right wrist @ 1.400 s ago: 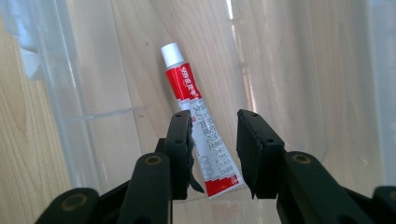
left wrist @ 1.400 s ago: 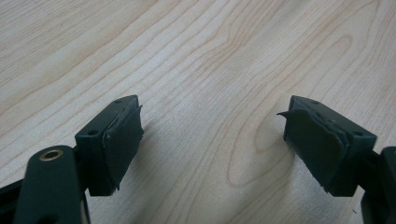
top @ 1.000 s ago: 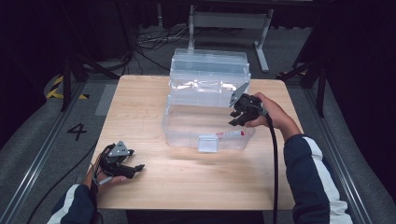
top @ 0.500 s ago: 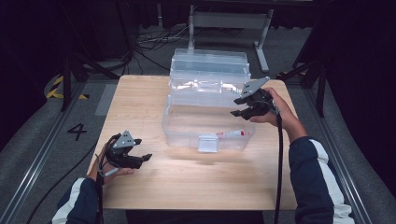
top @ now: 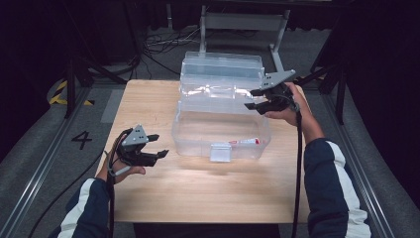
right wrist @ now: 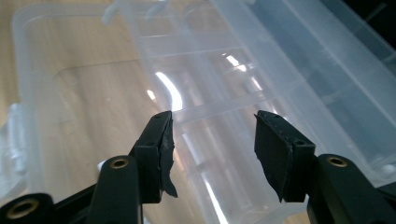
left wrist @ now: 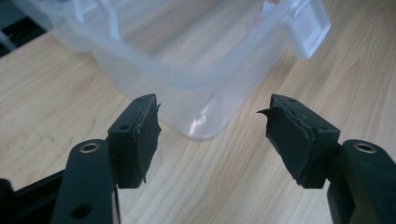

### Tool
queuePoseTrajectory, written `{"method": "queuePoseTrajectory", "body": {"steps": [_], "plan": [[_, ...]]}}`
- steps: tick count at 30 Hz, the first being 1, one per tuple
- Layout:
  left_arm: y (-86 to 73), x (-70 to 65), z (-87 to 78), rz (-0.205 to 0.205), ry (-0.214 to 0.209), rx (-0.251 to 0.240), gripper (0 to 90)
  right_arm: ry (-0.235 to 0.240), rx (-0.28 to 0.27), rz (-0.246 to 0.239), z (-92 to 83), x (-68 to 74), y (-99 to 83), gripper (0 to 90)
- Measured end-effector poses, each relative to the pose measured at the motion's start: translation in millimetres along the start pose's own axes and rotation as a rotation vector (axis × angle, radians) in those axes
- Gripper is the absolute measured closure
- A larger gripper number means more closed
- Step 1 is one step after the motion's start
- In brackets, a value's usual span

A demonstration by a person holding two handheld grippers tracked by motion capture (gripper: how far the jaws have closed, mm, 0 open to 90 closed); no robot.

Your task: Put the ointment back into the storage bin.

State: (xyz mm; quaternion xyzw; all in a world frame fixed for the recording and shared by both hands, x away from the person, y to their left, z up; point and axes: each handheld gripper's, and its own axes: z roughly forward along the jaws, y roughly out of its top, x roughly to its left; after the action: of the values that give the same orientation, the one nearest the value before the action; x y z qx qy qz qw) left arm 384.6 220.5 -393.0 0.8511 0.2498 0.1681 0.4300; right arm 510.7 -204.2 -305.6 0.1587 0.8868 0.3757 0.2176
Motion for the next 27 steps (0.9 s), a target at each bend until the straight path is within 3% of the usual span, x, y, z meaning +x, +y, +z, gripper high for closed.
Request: {"method": "queuePoseTrajectory", "body": {"steps": [6, 11, 14, 16, 21, 23, 27], "plan": [[20.3, -2.3, 12.3, 0.026, -0.015, -0.029, 32.6, -0.037, -0.037, 0.040, 5.3, -15.5, 3.5, 46.2], [29.9, -4.8, 25.6, 0.049, -0.037, -0.018, 32.4, -0.048, -0.056, 0.070, 11.0, -24.9, 7.5, 46.2], [33.1, -5.2, 32.1, 0.050, -0.052, -0.013, 32.5, -0.053, -0.044, 0.053, 15.5, -27.2, 10.8, 46.0], [35.9, -5.8, 37.7, 0.054, -0.030, 0.001, 34.3, -0.058, -0.031, 0.045, 18.8, -28.7, 12.2, 46.3], [40.3, -6.2, 47.9, 0.061, -0.060, 0.019, 36.5, -0.059, -0.013, 0.062, 26.4, -35.2, 18.6, 46.6], [41.4, -6.1, 52.8, 0.057, -0.074, 0.024, 37.1, -0.066, 0.026, 0.041, 31.5, -36.8, 20.8, 46.1], [41.8, -5.1, 61.0, 0.056, -0.088, 0.038, 39.4, -0.065, 0.050, 0.064, 37.4, -42.6, 22.1, 46.6]]}}
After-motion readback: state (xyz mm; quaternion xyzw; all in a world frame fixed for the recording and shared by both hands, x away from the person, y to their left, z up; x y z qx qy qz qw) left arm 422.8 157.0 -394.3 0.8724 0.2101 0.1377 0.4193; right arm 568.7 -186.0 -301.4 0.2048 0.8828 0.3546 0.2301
